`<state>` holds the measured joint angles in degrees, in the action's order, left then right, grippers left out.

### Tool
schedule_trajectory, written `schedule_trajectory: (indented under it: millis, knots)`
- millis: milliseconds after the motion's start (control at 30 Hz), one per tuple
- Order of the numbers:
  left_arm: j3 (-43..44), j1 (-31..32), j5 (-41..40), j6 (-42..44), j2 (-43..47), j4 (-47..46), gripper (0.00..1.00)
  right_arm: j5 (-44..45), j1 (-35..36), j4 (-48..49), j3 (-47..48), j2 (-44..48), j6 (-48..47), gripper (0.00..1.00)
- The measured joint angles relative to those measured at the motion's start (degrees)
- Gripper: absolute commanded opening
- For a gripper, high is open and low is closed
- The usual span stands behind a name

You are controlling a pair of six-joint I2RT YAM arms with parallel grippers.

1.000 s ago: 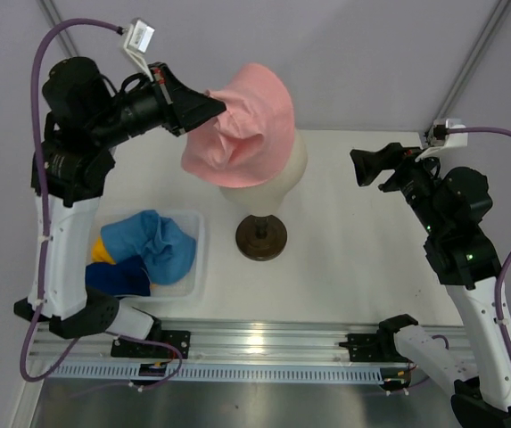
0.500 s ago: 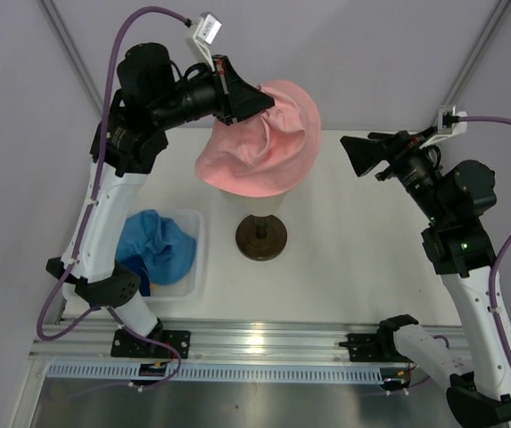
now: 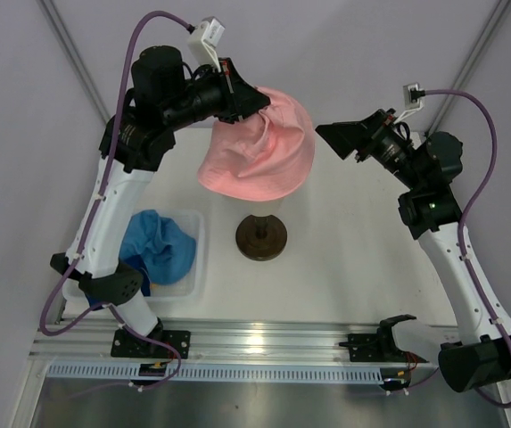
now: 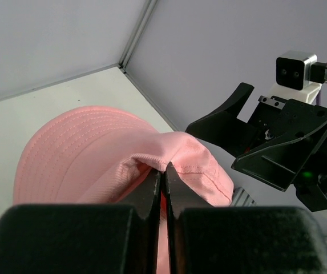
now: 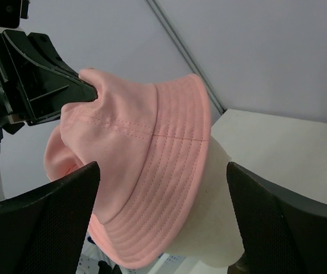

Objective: Stack the hats

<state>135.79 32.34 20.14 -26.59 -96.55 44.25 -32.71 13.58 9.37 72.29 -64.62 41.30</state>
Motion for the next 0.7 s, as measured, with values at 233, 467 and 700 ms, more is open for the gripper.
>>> schedule_trajectory:
  millis: [233,467,700]
  knots:
    - [-3.78,0.02,-1.60,0.15,0.09,-0.26,0.04,-0.26,2.43,-0.70,-0.39,-0.94,0.70,0.87]
    - [-4.11,0.02,-1.86,0.17,0.13,-0.44,0.04,0.35,2.86,-0.92,-2.71,-0.98,1.57,0.85]
    - [-8.22,0.02,-2.05,0.15,1.42,-2.12,0.06,1.25,3.34,-1.86,-6.56,-0.46,3.30,0.80]
